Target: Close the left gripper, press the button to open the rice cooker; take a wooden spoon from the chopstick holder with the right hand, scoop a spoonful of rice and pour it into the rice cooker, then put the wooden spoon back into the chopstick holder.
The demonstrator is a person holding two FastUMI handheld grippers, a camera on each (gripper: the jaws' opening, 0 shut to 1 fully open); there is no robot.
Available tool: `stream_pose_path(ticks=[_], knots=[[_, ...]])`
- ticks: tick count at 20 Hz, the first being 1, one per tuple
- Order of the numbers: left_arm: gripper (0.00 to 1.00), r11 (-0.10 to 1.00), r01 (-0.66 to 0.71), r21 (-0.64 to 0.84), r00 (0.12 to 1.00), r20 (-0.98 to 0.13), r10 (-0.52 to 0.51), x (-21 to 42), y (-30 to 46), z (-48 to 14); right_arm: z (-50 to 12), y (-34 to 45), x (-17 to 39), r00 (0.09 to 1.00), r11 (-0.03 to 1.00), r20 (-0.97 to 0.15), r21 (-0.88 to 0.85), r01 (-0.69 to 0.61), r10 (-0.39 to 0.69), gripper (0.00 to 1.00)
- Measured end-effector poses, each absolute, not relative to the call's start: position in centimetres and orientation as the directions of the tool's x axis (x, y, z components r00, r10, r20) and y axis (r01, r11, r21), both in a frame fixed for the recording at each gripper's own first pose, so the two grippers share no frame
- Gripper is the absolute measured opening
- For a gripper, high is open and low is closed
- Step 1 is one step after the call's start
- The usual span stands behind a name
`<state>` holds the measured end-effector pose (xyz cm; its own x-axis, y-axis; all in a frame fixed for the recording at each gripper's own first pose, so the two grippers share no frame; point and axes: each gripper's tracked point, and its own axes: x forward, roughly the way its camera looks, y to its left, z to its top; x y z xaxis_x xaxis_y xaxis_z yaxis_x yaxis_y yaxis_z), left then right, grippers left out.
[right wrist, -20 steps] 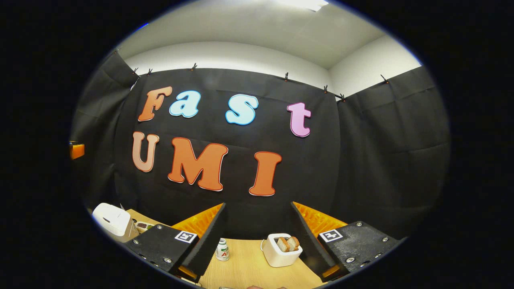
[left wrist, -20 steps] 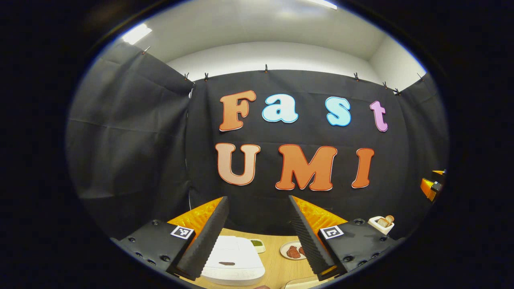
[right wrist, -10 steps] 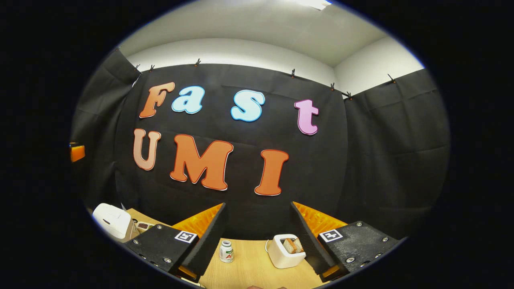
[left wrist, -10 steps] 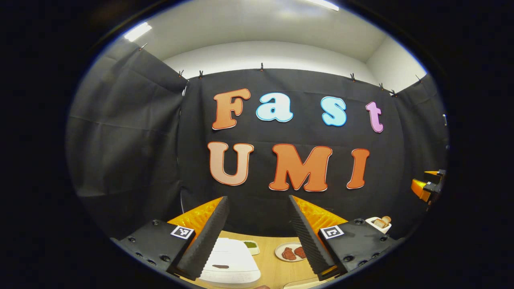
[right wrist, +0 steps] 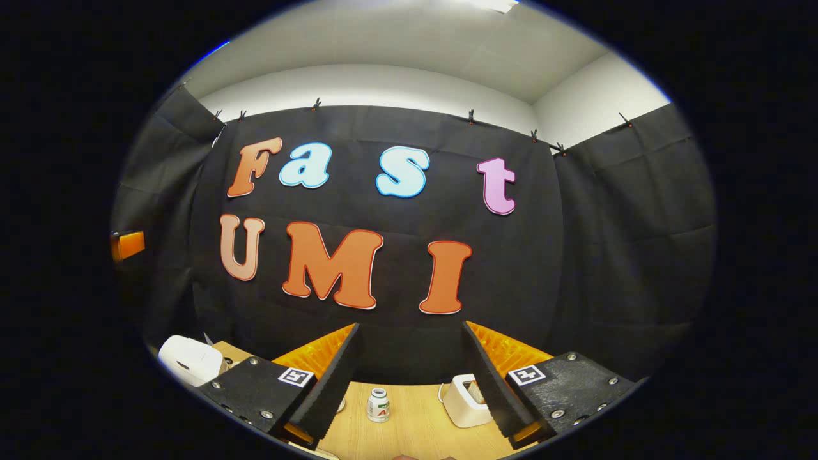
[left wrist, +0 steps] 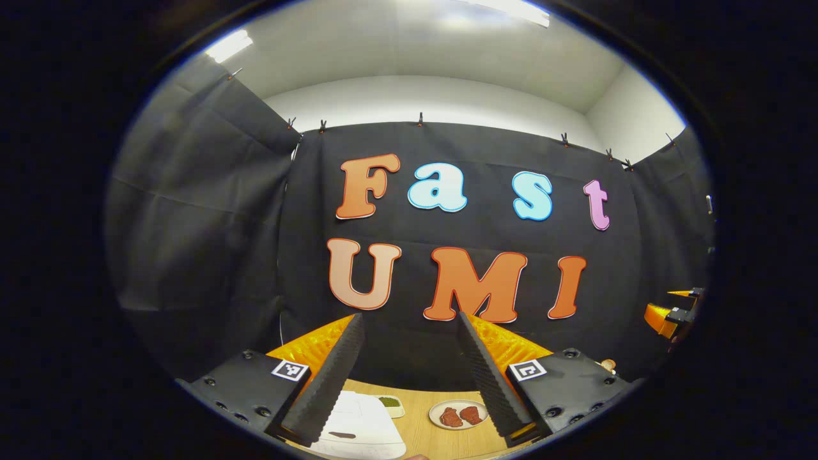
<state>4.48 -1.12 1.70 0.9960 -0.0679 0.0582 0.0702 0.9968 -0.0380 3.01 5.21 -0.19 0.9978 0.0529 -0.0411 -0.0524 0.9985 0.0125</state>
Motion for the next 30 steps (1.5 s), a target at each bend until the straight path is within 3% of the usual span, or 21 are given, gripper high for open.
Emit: stream_pose_path(ticks=[9, 13, 14, 15, 22, 30], knots=[[0.99, 0.999, 0.046, 0.01, 0.999, 0.02, -0.046, 5.6, 0.5, 1.1, -2.7, 4.5, 2.0, 0.995, 0.999, -0.092, 0.027, -0.039, 0.042, 0.95], [0.99, 1.0, 0.004, 0.023, 0.997, 0.075, -0.006, 5.5, 2.0, 2.2, -3.0, 4.0, 2.1, 0.997, 0.999, -0.071, 0.033, -0.023, 0.026, 0.95], [0.95, 0.999, 0.009, 0.031, 0.997, 0.074, -0.011, 5.4, 1.9, 2.2, -3.3, 4.3, 2.1, 0.997, 0.999, -0.074, 0.043, -0.031, 0.034, 0.95], [0.99, 0.999, 0.007, 0.042, 0.998, 0.063, -0.01, 5.4, 1.8, 1.6, -3.6, 4.4, 2.3, 0.996, 0.998, -0.081, 0.051, -0.035, 0.039, 0.95], [0.06, 0.998, -0.019, 0.056, 0.995, -0.094, 0.024, 7.0, 3.1, -2.3, -5.5, 3.5, 2.1, 0.994, 0.999, -0.107, 0.047, -0.013, 0.018, 0.95], [0.05, 0.997, -0.039, -0.061, 0.868, -0.497, 0.003, 7.6, 4.9, -13.7, -7.6, 1.1, 0.7, 0.987, 0.998, -0.155, 0.042, 0.054, -0.047, 0.95]])
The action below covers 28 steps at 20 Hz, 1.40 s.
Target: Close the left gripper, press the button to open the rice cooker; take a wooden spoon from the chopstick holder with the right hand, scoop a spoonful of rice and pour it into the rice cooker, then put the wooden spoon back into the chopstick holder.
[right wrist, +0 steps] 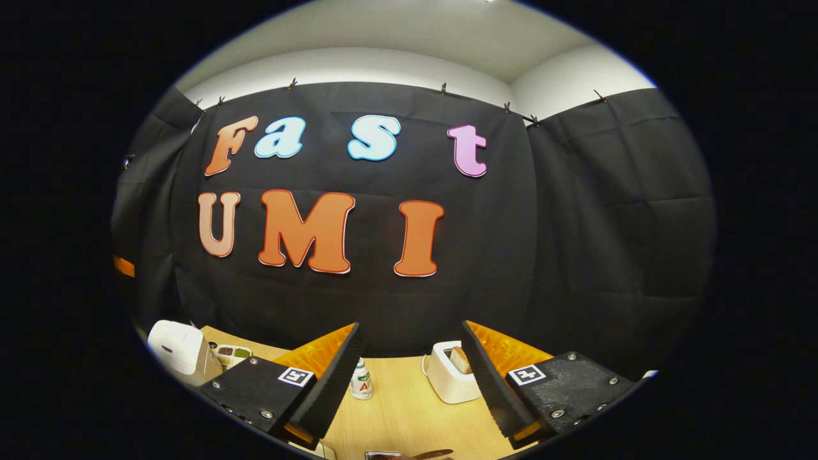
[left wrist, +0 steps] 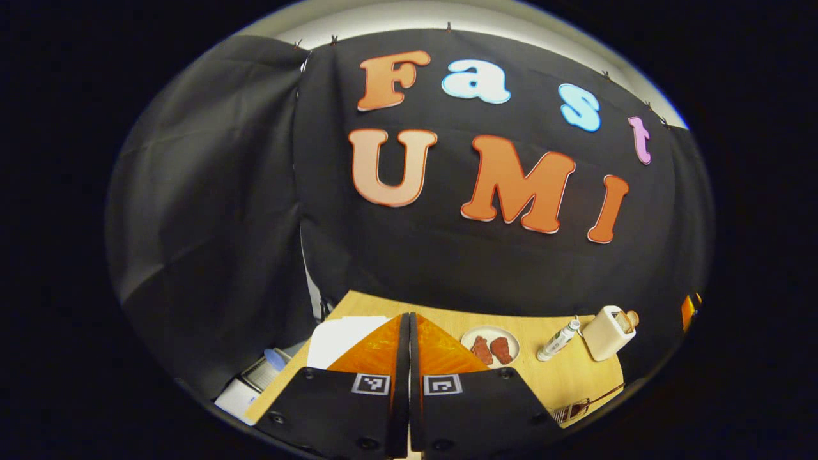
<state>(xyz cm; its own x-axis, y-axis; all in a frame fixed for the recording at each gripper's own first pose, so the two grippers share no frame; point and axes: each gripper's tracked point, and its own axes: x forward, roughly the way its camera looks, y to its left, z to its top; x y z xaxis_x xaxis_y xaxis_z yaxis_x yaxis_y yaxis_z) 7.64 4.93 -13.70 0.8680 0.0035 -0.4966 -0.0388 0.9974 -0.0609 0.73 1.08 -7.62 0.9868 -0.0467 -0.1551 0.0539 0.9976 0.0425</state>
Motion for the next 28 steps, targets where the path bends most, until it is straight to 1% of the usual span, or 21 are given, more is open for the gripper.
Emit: stream_pose_path(ticks=[6, 8, 9, 10, 11, 15, 19, 21, 24, 28], knots=[[0.05, 0.985, -0.109, -0.131, 0.728, -0.685, -0.011, 7.5, 7.4, -20.7, -8.8, -0.6, -0.9, 0.977, 0.995, -0.192, 0.014, 0.101, -0.096, 0.95], [0.08, 0.979, -0.129, -0.158, 0.676, -0.736, -0.03, 7.4, 7.9, -23.0, -9.2, -1.0, -1.4, 0.973, 0.993, -0.204, 0.006, 0.115, -0.111, 0.95], [0.05, 0.976, -0.137, -0.172, 0.65, -0.759, -0.043, 7.4, 8.0, -24.2, -9.3, -1.1, -1.7, 0.97, 0.993, -0.211, 0.004, 0.121, -0.117, 0.95], [0.09, 0.97, -0.147, -0.193, 0.623, -0.78, -0.06, 6.8, 8.0, -25.0, -9.5, -1.3, -2.0, 0.969, 0.992, -0.217, 0.004, 0.125, -0.121, 0.95], [0.05, 0.964, -0.154, -0.216, 0.596, -0.798, -0.084, 6.6, 7.9, -26.0, -9.7, -1.4, -2.3, 0.966, 0.991, -0.224, 0.001, 0.131, -0.127, 0.95], [0.06, 0.945, -0.19, -0.266, 0.514, -0.847, -0.135, 6.1, 8.0, -29.7, -10.3, -2.0, -3.4, 0.957, 0.988, -0.245, -0.023, 0.155, -0.156, 0.95], [0.05, 0.941, -0.209, -0.266, 0.441, -0.885, -0.152, 5.4, 8.3, -33.8, -10.8, -2.8, -4.7, 0.947, 0.982, -0.264, -0.028, 0.185, -0.186, 0.95], [0.06, 0.948, -0.189, -0.258, 0.444, -0.883, -0.152, 5.6, 8.6, -34.3, -11.3, -3.1, -5.2, 0.94, 0.98, -0.276, -0.03, 0.199, -0.2, 0.95], [0.06, 0.965, -0.153, -0.211, 0.44, -0.889, -0.124, 5.2, 8.5, -35.2, -11.7, -3.3, -5.5, 0.935, 0.977, -0.286, -0.013, 0.215, -0.209, 0.95], [0.06, 0.967, -0.145, -0.211, 0.457, -0.881, -0.123, 4.9, 8.4, -34.5, -12.5, -2.4, -5.6, 0.936, 0.98, -0.3, 0.012, 0.198, -0.186, 0.95]])
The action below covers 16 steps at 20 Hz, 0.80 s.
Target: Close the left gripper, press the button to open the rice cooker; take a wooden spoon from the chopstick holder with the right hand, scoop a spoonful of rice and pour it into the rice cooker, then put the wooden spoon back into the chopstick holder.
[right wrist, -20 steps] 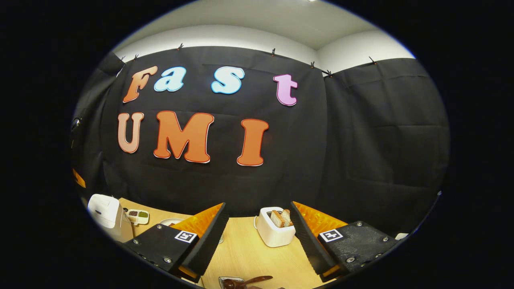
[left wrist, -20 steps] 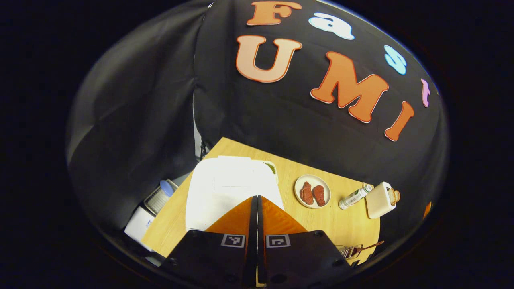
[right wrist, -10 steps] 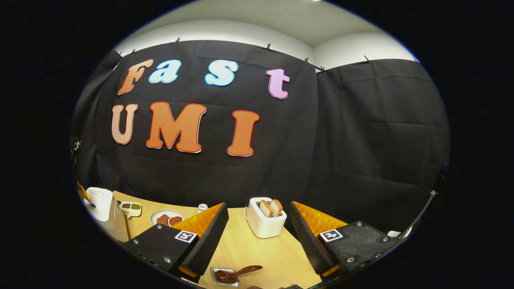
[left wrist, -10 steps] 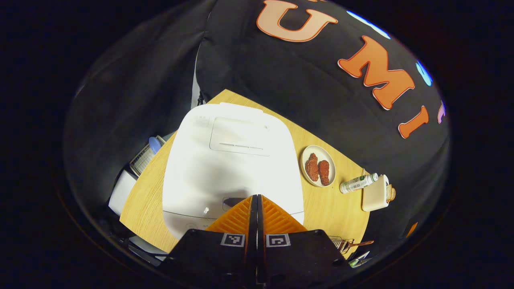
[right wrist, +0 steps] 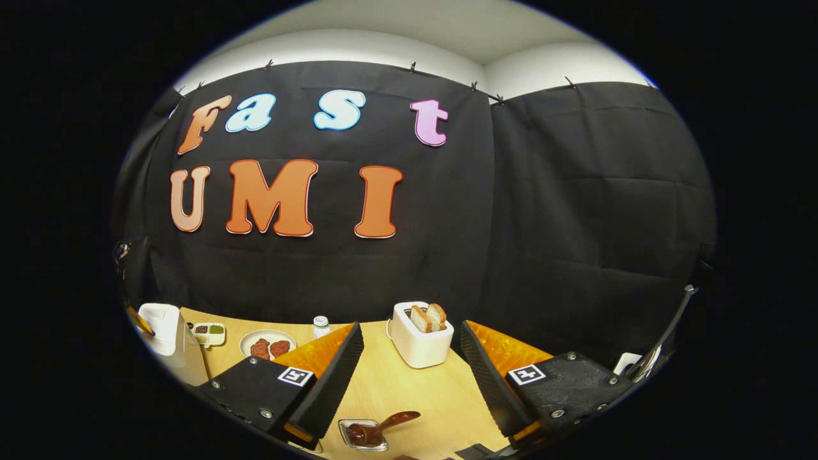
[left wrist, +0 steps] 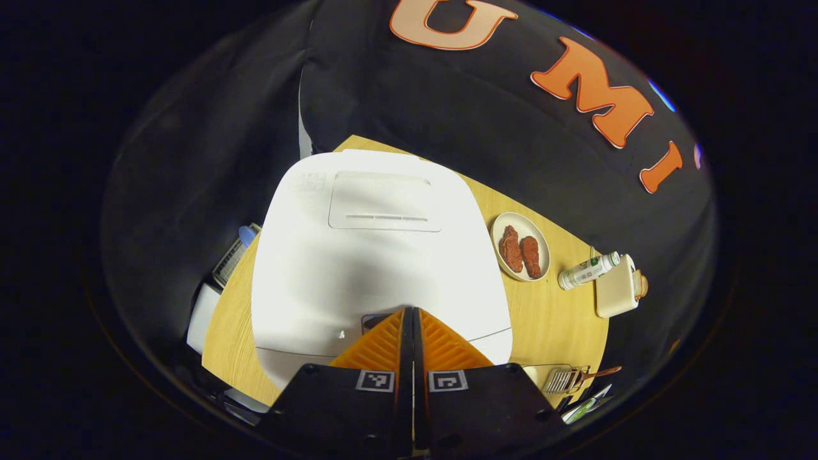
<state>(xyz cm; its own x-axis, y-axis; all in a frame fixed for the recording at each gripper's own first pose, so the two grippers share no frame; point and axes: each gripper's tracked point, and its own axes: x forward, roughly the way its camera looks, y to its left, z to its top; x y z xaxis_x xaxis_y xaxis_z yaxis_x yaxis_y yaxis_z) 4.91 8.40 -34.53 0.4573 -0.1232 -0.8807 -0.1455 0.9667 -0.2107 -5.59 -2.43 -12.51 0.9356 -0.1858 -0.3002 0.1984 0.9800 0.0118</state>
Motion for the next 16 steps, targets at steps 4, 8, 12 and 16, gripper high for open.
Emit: stream_pose_path(ticks=[4, 8, 12, 16], knots=[[0.05, 0.974, -0.146, -0.174, 0.6, -0.798, -0.053, 5.6, 9.6, -30.7, -13.7, -3.3, -5.8, 0.927, 0.98, -0.322, -0.015, 0.197, -0.191, 0.95], [0.06, 0.991, -0.125, -0.049, 0.734, -0.676, 0.06, 6.6, 11.4, -24.9, -15.4, -3.3, -6.0, 0.916, 0.983, -0.365, 0.014, 0.184, -0.166, 0.95], [0.06, 0.995, -0.098, -0.01, 0.813, -0.577, 0.075, 5.9, 9.8, -21.0, -17.2, -3.4, -6.1, 0.905, 0.986, -0.403, 0.024, 0.163, -0.139, 0.95], [0.06, 0.997, -0.081, 0.016, 0.878, -0.472, 0.079, 5.1, 7.6, -18.4, -20.0, -3.5, -6.2, 0.881, 0.989, -0.461, 0.041, 0.141, -0.107, 0.96]])
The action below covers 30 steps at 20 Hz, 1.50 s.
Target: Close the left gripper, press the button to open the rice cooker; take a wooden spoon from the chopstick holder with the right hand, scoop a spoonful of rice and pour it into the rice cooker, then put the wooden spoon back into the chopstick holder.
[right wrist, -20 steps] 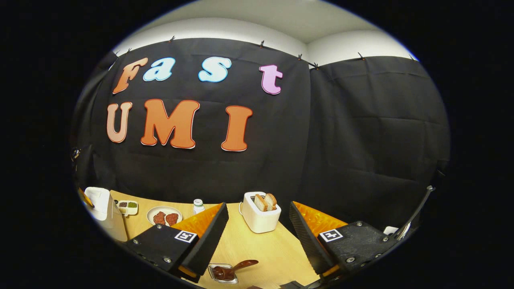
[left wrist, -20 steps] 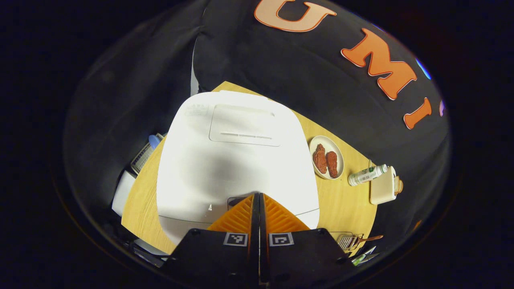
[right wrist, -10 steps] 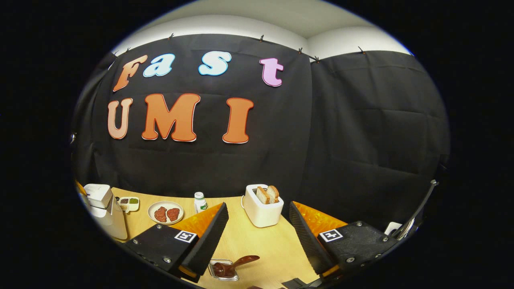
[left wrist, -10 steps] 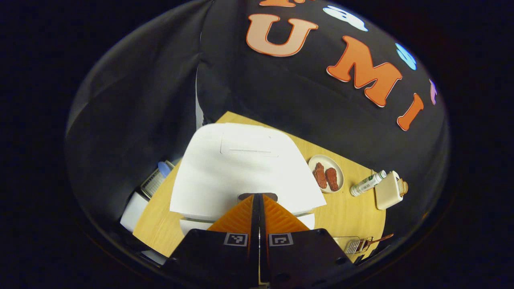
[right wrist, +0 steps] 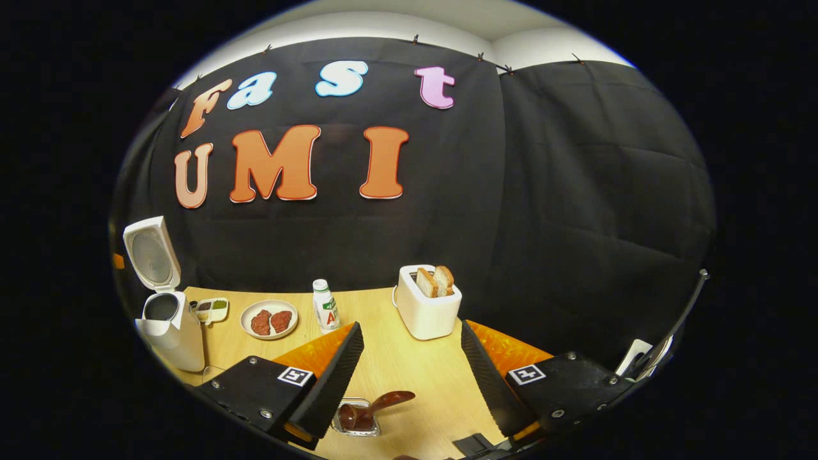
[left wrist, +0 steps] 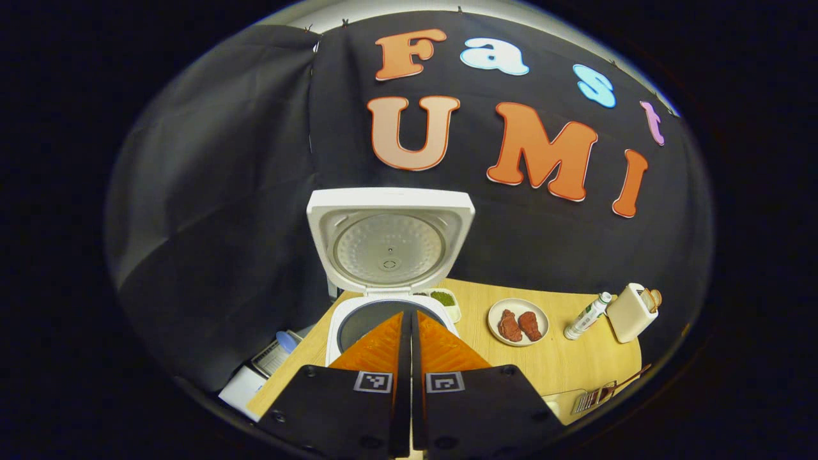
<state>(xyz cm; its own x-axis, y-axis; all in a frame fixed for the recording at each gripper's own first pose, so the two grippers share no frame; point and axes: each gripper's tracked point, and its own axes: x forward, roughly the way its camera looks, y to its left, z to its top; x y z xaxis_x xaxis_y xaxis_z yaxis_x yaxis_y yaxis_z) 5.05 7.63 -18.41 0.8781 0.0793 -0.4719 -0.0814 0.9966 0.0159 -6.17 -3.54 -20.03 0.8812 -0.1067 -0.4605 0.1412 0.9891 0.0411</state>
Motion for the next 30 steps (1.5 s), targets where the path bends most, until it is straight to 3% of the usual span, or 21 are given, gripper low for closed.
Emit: stream_pose_path(ticks=[6, 7, 9, 10, 12, 15, 19, 23, 28, 29, 30], knots=[[0.06, 0.993, -0.065, 0.095, 0.945, -0.313, 0.092, 3.3, 4.7, -14.3, -24.9, -3.3, -6.5, 0.827, 0.988, -0.561, 0.107, 0.11, -0.031, 0.95], [0.1, 0.993, -0.057, 0.106, 0.952, -0.295, 0.086, 2.9, 4.0, -13.7, -25.7, -3.2, -6.4, 0.817, 0.986, -0.577, 0.124, 0.11, -0.019, 0.95], [0.27, 0.992, -0.05, 0.114, 0.959, -0.273, 0.08, 1.7, 3.2, -13.1, -27.7, -3.0, -6.8, 0.791, 0.979, -0.612, 0.169, 0.115, 0.012, 0.96], [0.5, 0.993, -0.048, 0.105, 0.961, -0.268, 0.074, 1.4, 2.8, -12.9, -28.5, -2.9, -7.2, 0.78, 0.974, -0.625, 0.192, 0.119, 0.028, 0.95], [0.72, 0.995, -0.047, 0.09, 0.962, -0.264, 0.069, 0.6, 2.0, -12.8, -30.4, -2.5, -7.3, 0.765, 0.967, -0.641, 0.226, 0.114, 0.059, 0.95], [0.84, 0.988, -0.092, 0.123, 0.96, -0.252, 0.121, -0.3, 2.3, -12.6, -32.9, -1.7, -7.8, 0.743, 0.956, -0.661, 0.273, 0.108, 0.105, 0.95], [0.87, 0.981, -0.138, 0.138, 0.965, -0.206, 0.164, -1.3, 1.9, -11.2, -35.8, -0.3, -8.3, 0.718, 0.928, -0.678, 0.35, 0.129, 0.156, 0.93], [0.87, 0.976, -0.129, 0.173, 0.973, -0.166, 0.158, -1.8, 1.0, -9.7, -37.5, 1.2, -8.7, 0.713, 0.897, -0.671, 0.42, 0.137, 0.205, 0.82], [0.86, 0.976, -0.097, 0.197, 0.984, -0.129, 0.124, -2.2, -0.6, -8.3, -38.4, 3.2, -8.3, 0.724, 0.857, -0.649, 0.49, 0.161, 0.235, 0.54], [0.86, 0.975, -0.092, 0.204, 0.986, -0.119, 0.118, -2.3, -0.8, -7.9, -38.7, 3.6, -8.1, 0.722, 0.846, -0.648, 0.506, 0.169, 0.243, 0.55], [0.86, 0.974, -0.085, 0.208, 0.987, -0.113, 0.111, -2.5, -1.2, -7.7, -38.8, 3.9, -8.2, 0.724, 0.835, -0.644, 0.52, 0.179, 0.246, 0.41]])
